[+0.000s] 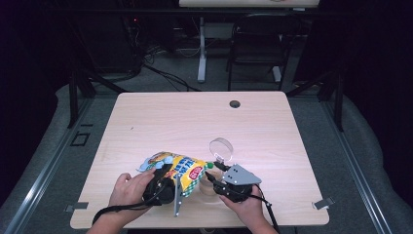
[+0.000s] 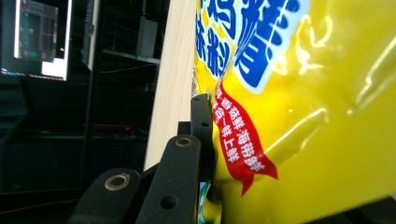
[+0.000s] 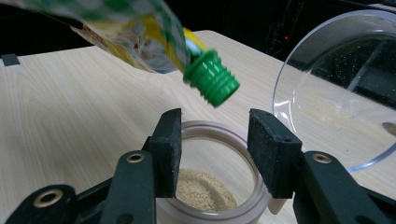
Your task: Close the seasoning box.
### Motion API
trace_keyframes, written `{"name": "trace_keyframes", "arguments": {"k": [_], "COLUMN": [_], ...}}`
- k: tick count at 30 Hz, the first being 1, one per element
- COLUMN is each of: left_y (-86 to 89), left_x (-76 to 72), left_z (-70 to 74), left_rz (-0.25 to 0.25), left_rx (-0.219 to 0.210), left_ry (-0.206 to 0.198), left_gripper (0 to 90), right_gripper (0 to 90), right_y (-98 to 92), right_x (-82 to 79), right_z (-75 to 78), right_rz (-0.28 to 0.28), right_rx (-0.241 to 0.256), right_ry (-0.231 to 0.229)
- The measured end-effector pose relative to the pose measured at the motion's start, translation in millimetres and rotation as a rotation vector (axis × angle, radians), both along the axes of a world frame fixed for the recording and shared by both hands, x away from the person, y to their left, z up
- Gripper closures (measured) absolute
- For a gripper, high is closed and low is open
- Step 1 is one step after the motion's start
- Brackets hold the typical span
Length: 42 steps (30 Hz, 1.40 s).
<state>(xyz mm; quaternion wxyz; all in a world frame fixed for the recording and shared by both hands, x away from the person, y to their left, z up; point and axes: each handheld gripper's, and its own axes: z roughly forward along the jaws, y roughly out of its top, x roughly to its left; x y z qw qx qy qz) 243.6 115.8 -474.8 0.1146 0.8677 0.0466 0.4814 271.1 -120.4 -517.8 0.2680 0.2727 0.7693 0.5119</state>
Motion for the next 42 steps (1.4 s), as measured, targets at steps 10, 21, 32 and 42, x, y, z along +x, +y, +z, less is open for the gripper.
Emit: {"name": "trace_keyframes", "arguments": {"k": [10,21,32,42], "left_y": [3.3,7.1,16.1,24.7], "left_x": [2.7,4.9,8.4,12.9], "left_z": [-1.1,-3.1,-13.1,-14.0], "left_rz": [-0.001,0.008,0.026,0.038], "left_rx": [-0.051,-0.080,-0.130,-0.243], "left_ry": [0.031,0.059,0.099,0.149], "left_gripper": [87.0,87.0,87.0,87.0], "right_gripper": [55.0,55.0,55.1,55.1], "right_y": [-0.8,-1.8,0.7,1.1], "right_x": [0.7,1.6,2.1,2.4], "right_z": [-0.8,-0.6,-2.9,-3.9], "right_rz": [0.001,0.001,0.006,0.009], "right_rx": [0.001,0.007,-0.001,-0.001], "right_ry": [0.004,0.009,0.018,0.020]}}
